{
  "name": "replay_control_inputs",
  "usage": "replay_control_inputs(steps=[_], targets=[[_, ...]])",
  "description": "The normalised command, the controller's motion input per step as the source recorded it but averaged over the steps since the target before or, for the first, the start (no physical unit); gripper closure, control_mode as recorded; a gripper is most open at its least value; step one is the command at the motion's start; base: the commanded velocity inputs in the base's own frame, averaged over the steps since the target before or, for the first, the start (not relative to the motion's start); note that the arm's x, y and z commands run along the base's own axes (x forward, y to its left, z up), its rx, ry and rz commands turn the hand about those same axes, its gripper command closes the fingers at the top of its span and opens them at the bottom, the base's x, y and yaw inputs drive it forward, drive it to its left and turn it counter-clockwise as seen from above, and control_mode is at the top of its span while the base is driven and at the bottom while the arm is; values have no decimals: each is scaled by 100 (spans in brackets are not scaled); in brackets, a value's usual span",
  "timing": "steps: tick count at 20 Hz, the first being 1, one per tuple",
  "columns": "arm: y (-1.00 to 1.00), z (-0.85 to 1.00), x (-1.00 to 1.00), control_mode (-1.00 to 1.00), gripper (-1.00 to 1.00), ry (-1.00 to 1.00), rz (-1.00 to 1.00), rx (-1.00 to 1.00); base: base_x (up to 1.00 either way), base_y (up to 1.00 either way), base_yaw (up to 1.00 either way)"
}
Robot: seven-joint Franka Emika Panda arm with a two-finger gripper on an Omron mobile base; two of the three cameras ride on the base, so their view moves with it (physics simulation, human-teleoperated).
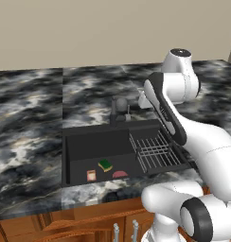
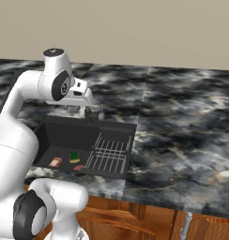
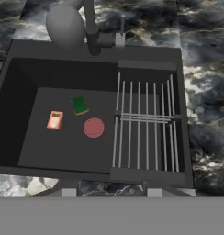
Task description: Pick up the bar soap and sponge from the sink, and place them back in the cabinet, and close the cabinet door.
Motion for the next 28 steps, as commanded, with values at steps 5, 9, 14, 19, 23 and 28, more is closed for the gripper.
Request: replay_control_inputs(steps=[5, 9, 14, 19, 23, 28], targets=[[27, 0, 0, -100, -100, 0, 0, 0, 0, 0, 0], [47, 0, -4, -100, -100, 0, 0, 0, 0, 0, 0], [56, 0, 0, -100, -100, 0, 0, 0, 0, 0, 0], [42, 0, 0, -100, -100, 0, 0, 0, 0, 0, 0], [43, -1, 0, -100, -100, 0, 1, 0, 0, 0, 0], [41, -9, 0, -100, -100, 0, 3, 0, 0, 0, 0]])
